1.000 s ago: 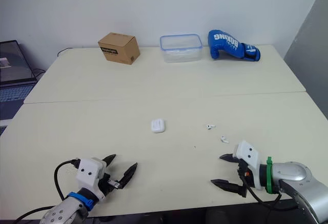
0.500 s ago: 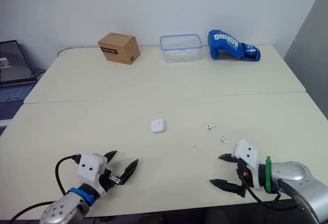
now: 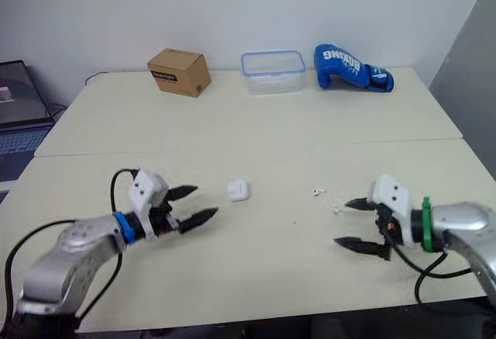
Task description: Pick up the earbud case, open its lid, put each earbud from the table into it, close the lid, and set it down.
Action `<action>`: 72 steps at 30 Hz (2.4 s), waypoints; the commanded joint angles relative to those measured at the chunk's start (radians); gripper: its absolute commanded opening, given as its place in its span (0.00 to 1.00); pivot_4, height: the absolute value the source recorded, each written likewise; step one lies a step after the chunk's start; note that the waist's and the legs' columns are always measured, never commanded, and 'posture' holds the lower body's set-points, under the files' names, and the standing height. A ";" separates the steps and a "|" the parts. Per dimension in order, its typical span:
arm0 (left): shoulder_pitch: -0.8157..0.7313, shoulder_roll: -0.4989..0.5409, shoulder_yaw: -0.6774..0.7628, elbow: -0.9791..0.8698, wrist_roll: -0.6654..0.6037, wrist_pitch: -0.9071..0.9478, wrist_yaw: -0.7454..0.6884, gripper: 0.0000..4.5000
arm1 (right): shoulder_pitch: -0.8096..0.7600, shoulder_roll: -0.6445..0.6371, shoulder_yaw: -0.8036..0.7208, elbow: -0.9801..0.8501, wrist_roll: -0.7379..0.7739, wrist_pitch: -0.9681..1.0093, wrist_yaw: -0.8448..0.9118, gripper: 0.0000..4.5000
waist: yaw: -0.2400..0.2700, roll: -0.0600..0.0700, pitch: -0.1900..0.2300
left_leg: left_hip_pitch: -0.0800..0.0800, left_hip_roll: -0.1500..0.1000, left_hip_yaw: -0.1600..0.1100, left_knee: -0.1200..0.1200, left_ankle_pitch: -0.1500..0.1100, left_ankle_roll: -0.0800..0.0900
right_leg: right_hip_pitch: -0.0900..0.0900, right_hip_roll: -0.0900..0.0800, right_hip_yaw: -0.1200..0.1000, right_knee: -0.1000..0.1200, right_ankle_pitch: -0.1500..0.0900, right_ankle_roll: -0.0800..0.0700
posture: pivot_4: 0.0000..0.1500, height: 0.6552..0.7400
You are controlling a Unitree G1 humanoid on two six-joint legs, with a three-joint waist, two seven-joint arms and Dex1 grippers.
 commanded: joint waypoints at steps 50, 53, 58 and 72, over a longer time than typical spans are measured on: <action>-0.717 -0.178 -0.267 1.213 0.456 -0.786 -0.534 0.99 | -0.185 -0.143 -0.047 0.001 0.002 0.023 0.137 1.00 | -0.022 0.000 0.001 | -0.002 -0.001 -0.001 0.004 0.002 -0.003 | -0.002 0.000 0.000 0.005 0.000 0.000 | 1.00 1.00; -0.721 -0.182 -0.264 1.222 0.454 -0.795 -0.547 0.91 | -0.189 -0.141 -0.044 0.003 0.001 0.019 0.132 1.00 | -0.022 0.000 0.001 | -0.002 -0.001 -0.001 0.004 0.002 -0.003 | -0.002 0.000 0.000 0.006 0.000 0.000 | 1.00 1.00; -0.722 -0.192 -0.259 1.221 0.449 -0.792 -0.550 0.62 | -0.202 -0.140 -0.032 0.010 -0.006 0.020 0.118 1.00 | -0.022 0.000 0.001 | -0.002 -0.001 -0.001 0.005 0.002 -0.003 | -0.002 0.000 0.000 0.006 0.000 0.001 | 1.00 1.00; -0.716 -0.187 -0.260 1.221 0.465 -0.824 -0.524 0.62 | -0.212 -0.130 -0.012 0.016 -0.022 0.018 0.077 1.00 | -0.022 0.000 0.001 | -0.002 -0.001 -0.001 0.006 0.002 -0.003 | -0.002 0.000 0.000 0.007 0.000 0.001 | 1.00 1.00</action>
